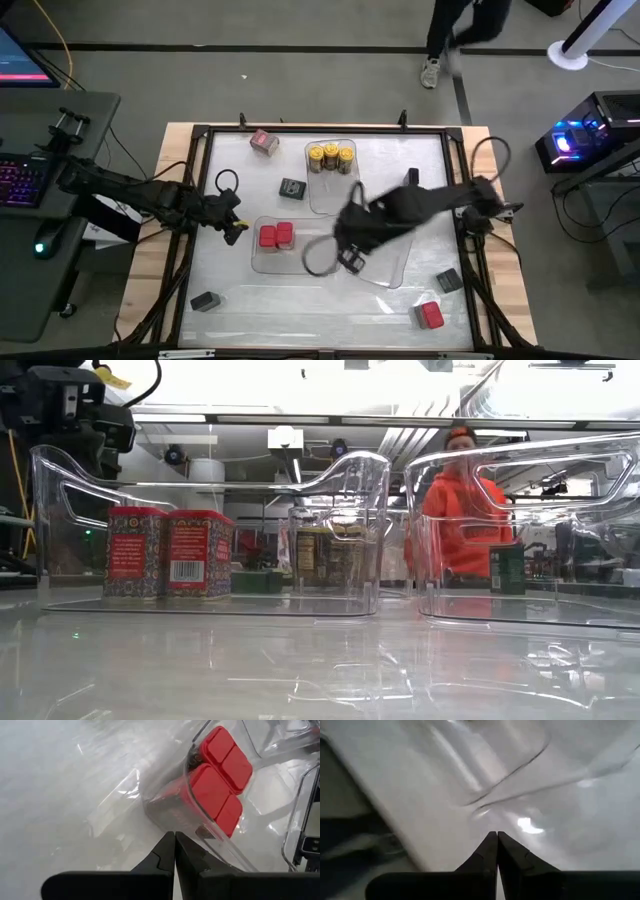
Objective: Sort spices by type
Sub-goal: Put the bottom red seasoning can into the left transparent bin
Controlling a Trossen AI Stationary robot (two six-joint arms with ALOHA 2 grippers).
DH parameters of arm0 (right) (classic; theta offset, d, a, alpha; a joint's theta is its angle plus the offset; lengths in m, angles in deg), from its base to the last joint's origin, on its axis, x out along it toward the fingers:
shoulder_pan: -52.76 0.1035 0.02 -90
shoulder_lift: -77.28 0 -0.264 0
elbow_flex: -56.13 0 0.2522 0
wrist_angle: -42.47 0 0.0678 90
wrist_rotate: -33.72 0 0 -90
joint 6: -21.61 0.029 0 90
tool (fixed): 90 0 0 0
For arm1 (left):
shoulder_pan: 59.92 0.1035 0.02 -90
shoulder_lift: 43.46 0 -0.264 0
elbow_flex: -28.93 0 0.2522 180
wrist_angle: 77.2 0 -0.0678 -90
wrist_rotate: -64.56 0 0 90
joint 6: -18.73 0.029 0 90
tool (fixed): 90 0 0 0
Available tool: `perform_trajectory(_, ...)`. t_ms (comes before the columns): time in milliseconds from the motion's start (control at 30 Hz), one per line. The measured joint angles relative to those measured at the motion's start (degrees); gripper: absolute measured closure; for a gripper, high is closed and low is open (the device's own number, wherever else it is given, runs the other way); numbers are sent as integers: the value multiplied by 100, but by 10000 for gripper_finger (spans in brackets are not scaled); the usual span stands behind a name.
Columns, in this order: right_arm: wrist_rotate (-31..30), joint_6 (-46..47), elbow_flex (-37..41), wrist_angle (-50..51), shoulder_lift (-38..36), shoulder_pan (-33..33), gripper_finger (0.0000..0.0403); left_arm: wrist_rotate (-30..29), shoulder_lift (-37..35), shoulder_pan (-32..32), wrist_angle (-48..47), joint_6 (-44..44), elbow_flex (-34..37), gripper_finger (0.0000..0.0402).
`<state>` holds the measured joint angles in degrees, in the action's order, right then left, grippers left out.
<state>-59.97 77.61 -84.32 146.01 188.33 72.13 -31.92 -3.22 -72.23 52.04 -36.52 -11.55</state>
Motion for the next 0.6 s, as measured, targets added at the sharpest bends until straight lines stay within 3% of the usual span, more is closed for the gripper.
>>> perform_trajectory(167,525,2761,994,-3,-709,895,363,133,34,-7,116,174,-4,401)
perform_trajectory(333,1715,4782,2212,-92,-1054,1711,257,288,82,-10,229,298,-4,401)
perform_trajectory(467,2643,5346,3030,-884,-1128,2205,163,436,88,-7,279,335,-4,401)
perform_trajectory(600,2883,5563,3862,-1789,-1122,2412,104,454,84,-7,297,326,-4,401)
